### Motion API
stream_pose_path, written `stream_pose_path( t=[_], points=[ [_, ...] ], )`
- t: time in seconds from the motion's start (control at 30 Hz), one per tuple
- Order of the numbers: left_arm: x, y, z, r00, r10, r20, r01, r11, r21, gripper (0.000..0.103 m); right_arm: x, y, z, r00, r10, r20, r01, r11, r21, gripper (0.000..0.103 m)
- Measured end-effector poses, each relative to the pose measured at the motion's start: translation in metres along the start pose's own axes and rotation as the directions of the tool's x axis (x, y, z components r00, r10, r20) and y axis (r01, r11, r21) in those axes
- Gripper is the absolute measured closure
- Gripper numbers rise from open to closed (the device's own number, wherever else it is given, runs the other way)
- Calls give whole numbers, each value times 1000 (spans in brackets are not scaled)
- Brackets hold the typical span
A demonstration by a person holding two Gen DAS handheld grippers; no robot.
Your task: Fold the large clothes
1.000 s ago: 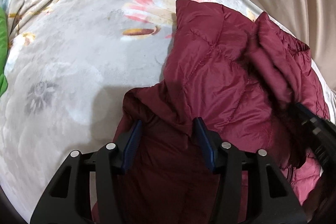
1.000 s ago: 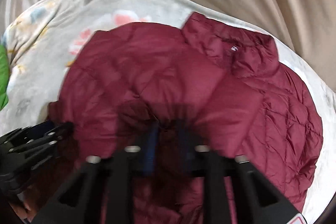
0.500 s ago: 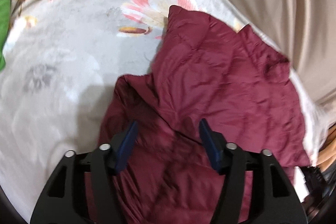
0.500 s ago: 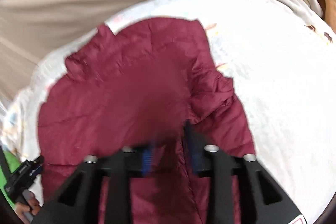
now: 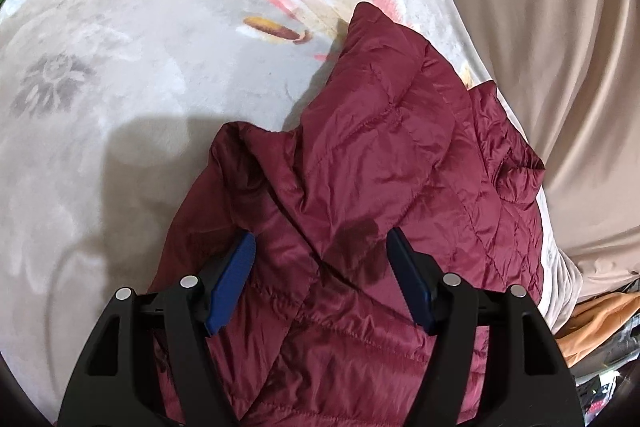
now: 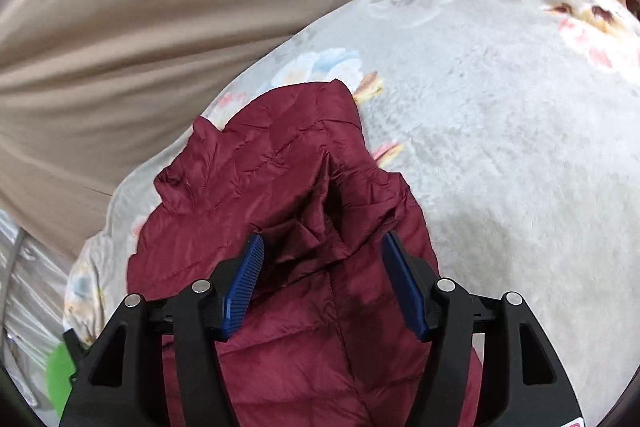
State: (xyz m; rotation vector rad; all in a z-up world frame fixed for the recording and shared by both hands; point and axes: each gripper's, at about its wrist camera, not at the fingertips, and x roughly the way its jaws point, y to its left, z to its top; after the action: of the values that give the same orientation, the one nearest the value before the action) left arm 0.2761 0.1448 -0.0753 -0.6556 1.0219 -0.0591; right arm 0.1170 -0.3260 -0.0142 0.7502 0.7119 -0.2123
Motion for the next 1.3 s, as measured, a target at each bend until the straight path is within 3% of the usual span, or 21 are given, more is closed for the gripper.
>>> stream_pose_path(
  t=[0.23, 0.4, 0.5, 0.57, 0.67, 0.73, 0.77, 0.8, 0.83, 0.93, 1.0, 1.07, 1.13, 1.23, 1.3],
  points=[
    [1, 4, 5, 1000, -9, -10, 9, 998, -55, 39, 34, 13, 3, 995, 30, -93, -30, 1000, -2, 41],
    [1, 8, 8, 1000, -18, -15, 17, 998, -65, 39, 1, 27, 6, 995, 98, -18, -98, 995, 0, 41],
    [2, 8, 8, 1000, -16, -12, 15, 998, -67, 39, -2, 26, 11, 993, 117, -20, -117, 993, 4, 41],
    [4, 6, 8, 1000, -7, -12, 7, 998, -62, 39, 16, 25, 12, 994, 83, -73, -83, 997, -5, 41],
    [3, 4, 8, 1000, 0, -10, 0, 999, -54, 40, 45, 17, 5, 992, -37, -120, 36, 999, -12, 41],
    [4, 1, 8, 1000, 4, -12, -5, 1000, -30, 60, 54, 15, 1, 988, -79, -131, 76, 997, -29, 56],
    [4, -2, 8, 1000, 9, -15, -9, 1000, -3, 71, 60, 19, -1, 985, -90, -150, 83, 995, -54, 79],
    [5, -5, 8, 1000, 8, -19, -8, 1000, 22, 95, 62, 24, -2, 983, -91, -157, 80, 994, -78, 92],
    [4, -6, 9, 1000, 6, -19, -5, 1000, 30, 103, 61, 31, -1, 984, -95, -151, 80, 991, -103, 93],
    [-18, -17, 16, 996, -50, 74, 46, 997, 55, 103, 34, 79, 9, 996, -84, -14, 76, 955, -287, 98],
    [-43, -37, 23, 980, -80, 185, 57, 991, 124, 103, 3, 115, 22, 995, 17, 101, 23, 924, -382, 98],
    [-59, -54, 28, 961, -77, 267, 29, 984, 177, 103, -25, 140, 34, 969, 126, 213, -17, 892, -452, 98],
    [-48, -60, 29, 964, -26, 263, -29, 978, 205, 103, -29, 145, 41, 953, 138, 269, 6, 881, -474, 98],
    [7, -51, 25, 990, 68, 126, -93, 975, 203, 103, 40, 117, 50, 988, -31, 153, 94, 902, -422, 98],
    [43, -37, 15, 991, 119, 57, -128, 972, 196, 103, 103, 81, 41, 983, -184, 8, 173, 910, -378, 99]
  ],
)
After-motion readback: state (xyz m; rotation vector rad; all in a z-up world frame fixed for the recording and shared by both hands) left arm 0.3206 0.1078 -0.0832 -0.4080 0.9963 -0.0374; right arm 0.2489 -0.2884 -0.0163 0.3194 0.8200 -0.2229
